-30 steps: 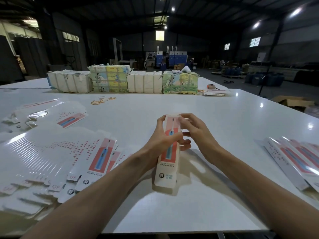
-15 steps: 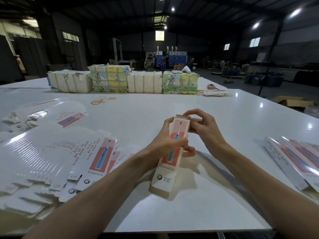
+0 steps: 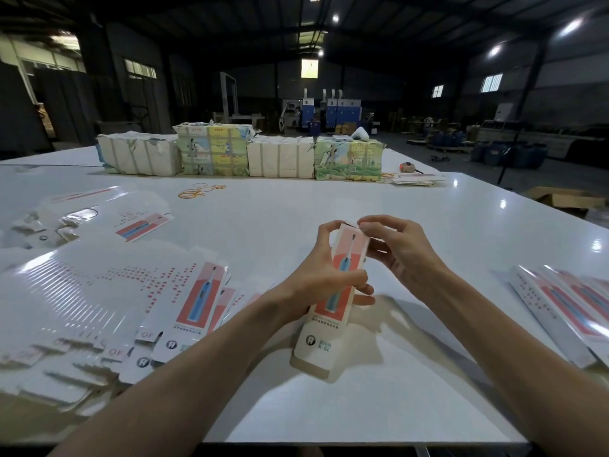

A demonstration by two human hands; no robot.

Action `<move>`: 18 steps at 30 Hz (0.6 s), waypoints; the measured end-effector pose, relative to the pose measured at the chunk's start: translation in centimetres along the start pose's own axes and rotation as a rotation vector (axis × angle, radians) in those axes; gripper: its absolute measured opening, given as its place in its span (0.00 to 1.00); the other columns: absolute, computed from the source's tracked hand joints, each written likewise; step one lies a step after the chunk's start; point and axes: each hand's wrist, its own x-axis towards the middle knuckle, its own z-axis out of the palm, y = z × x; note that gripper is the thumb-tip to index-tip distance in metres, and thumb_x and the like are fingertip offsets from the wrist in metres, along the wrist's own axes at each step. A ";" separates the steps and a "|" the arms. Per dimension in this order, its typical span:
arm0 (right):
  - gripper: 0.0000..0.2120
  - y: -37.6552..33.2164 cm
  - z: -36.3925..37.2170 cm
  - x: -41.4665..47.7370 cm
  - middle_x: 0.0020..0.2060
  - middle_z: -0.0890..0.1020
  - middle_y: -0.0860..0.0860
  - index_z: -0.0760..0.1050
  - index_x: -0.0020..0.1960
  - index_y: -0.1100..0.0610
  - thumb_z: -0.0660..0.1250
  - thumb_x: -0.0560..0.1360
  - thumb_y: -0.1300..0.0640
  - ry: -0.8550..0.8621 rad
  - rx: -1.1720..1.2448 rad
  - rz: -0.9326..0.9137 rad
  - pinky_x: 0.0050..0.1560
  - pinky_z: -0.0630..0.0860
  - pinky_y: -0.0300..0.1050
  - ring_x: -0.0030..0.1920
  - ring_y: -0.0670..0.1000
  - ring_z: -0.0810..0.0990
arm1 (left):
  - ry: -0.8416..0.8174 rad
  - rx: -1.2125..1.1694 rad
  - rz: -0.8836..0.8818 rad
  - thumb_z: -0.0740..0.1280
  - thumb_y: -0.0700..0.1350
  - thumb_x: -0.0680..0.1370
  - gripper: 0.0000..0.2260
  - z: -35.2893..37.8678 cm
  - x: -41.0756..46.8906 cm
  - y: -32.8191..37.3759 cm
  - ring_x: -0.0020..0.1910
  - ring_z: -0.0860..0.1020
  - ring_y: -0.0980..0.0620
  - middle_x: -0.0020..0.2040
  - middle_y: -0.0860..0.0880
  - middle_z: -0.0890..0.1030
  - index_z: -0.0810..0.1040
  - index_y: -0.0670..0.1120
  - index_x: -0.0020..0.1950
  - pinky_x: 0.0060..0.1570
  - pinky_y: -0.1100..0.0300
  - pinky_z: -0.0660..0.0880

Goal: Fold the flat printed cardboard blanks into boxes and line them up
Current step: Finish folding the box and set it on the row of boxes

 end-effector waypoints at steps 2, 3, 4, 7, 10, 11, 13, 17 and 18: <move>0.05 -0.1 -0.1 -0.1 0.45 0.87 0.57 0.86 0.50 0.63 0.72 0.80 0.63 0.007 -0.001 0.018 0.43 0.85 0.52 0.48 0.58 0.89 | 0.009 0.008 0.005 0.78 0.40 0.74 0.42 0.0 -0.2 0.0 0.46 0.87 0.51 0.58 0.48 0.75 0.53 0.67 0.71 0.39 0.61 0.83; 0.05 -0.1 -0.1 -0.1 0.44 0.87 0.57 0.86 0.50 0.63 0.71 0.80 0.63 0.013 -0.001 0.028 0.42 0.85 0.52 0.48 0.58 0.89 | 0.012 0.009 0.003 0.79 0.40 0.73 0.44 -0.1 -0.2 0.0 0.47 0.87 0.48 0.58 0.48 0.74 0.52 0.68 0.72 0.40 0.59 0.84; 0.05 -0.1 -0.1 -0.1 0.44 0.87 0.56 0.85 0.50 0.64 0.71 0.80 0.63 0.017 -0.004 0.035 0.42 0.85 0.52 0.47 0.58 0.89 | 0.010 0.002 -0.001 0.79 0.40 0.72 0.46 -0.1 -0.3 0.0 0.48 0.86 0.45 0.59 0.47 0.74 0.52 0.70 0.71 0.41 0.57 0.84; 0.05 -0.2 -0.2 -0.2 0.42 0.87 0.55 0.85 0.50 0.66 0.71 0.80 0.64 0.016 -0.028 0.032 0.42 0.85 0.52 0.48 0.58 0.89 | -0.007 -0.001 0.000 0.80 0.40 0.71 0.48 -0.1 -0.4 0.0 0.51 0.84 0.42 0.61 0.46 0.73 0.53 0.73 0.72 0.42 0.55 0.85; 0.05 -0.4 -0.4 -0.2 0.42 0.87 0.55 0.85 0.47 0.63 0.71 0.80 0.66 -0.023 -0.049 0.018 0.45 0.86 0.54 0.48 0.59 0.89 | -0.021 -0.009 0.001 0.79 0.39 0.71 0.47 -0.1 -0.3 0.0 0.51 0.84 0.42 0.62 0.47 0.73 0.56 0.75 0.72 0.42 0.54 0.85; 0.06 -0.5 -0.5 -0.3 0.43 0.87 0.56 0.85 0.46 0.62 0.71 0.79 0.66 -0.040 -0.059 0.016 0.46 0.86 0.55 0.49 0.59 0.89 | -0.025 -0.009 -0.004 0.79 0.39 0.71 0.46 0.0 -0.3 0.0 0.51 0.85 0.42 0.62 0.47 0.73 0.57 0.74 0.72 0.42 0.53 0.85; 0.09 -0.6 -0.7 -0.4 0.44 0.87 0.57 0.86 0.43 0.60 0.70 0.80 0.66 -0.071 -0.086 0.005 0.47 0.86 0.54 0.50 0.60 0.89 | -0.018 0.014 -0.010 0.79 0.41 0.71 0.43 0.0 -0.2 -0.1 0.49 0.86 0.46 0.61 0.48 0.74 0.58 0.73 0.70 0.41 0.55 0.85; 0.12 -0.3 -0.3 -0.5 0.48 0.87 0.57 0.88 0.47 0.60 0.66 0.82 0.65 -0.105 -0.066 -0.009 0.47 0.85 0.49 0.54 0.58 0.88 | 0.036 0.020 -0.011 0.78 0.42 0.73 0.40 -0.2 0.1 -0.1 0.46 0.87 0.54 0.58 0.48 0.76 0.57 0.68 0.70 0.38 0.61 0.83; 0.11 -0.2 -0.2 -0.6 0.49 0.88 0.57 0.87 0.51 0.60 0.66 0.83 0.64 -0.123 -0.050 -0.008 0.48 0.85 0.49 0.55 0.57 0.87 | 0.049 -0.018 -0.011 0.78 0.41 0.72 0.39 -0.3 0.1 -0.1 0.47 0.87 0.53 0.59 0.47 0.76 0.58 0.67 0.70 0.38 0.60 0.83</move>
